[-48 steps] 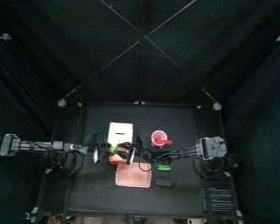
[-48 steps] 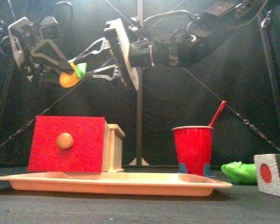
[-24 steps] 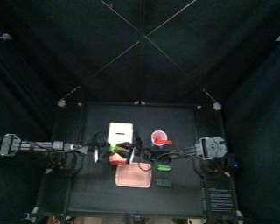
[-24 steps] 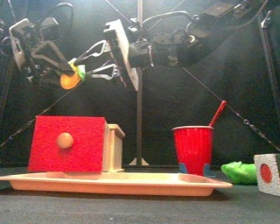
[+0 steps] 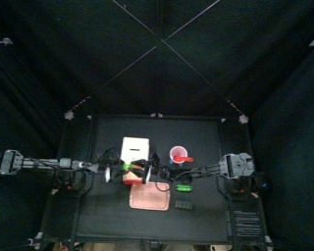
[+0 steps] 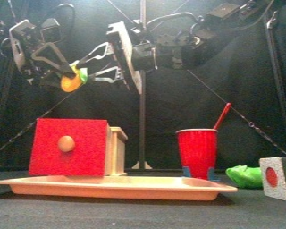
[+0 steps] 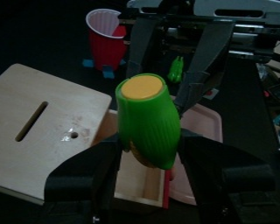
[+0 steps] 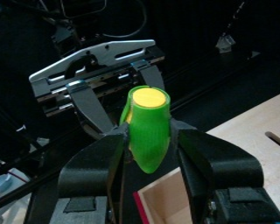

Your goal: Remove corn husk

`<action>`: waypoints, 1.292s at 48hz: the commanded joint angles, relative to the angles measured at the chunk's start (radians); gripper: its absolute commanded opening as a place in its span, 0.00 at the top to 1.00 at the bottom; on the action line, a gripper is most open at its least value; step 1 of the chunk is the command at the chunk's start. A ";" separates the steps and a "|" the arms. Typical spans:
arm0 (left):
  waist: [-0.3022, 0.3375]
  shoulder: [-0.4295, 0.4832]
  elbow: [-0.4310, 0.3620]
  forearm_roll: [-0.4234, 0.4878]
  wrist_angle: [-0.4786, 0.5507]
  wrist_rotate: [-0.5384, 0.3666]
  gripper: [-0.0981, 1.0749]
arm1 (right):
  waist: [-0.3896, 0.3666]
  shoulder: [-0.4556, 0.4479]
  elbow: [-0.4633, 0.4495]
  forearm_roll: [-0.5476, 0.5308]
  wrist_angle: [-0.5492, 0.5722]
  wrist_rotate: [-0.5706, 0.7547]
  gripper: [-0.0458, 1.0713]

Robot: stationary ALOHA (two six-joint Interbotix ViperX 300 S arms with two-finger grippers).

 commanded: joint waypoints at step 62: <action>0.005 -0.002 -0.003 -0.002 0.003 0.000 0.22 | 0.008 -0.086 0.046 -0.023 -0.002 -0.005 0.57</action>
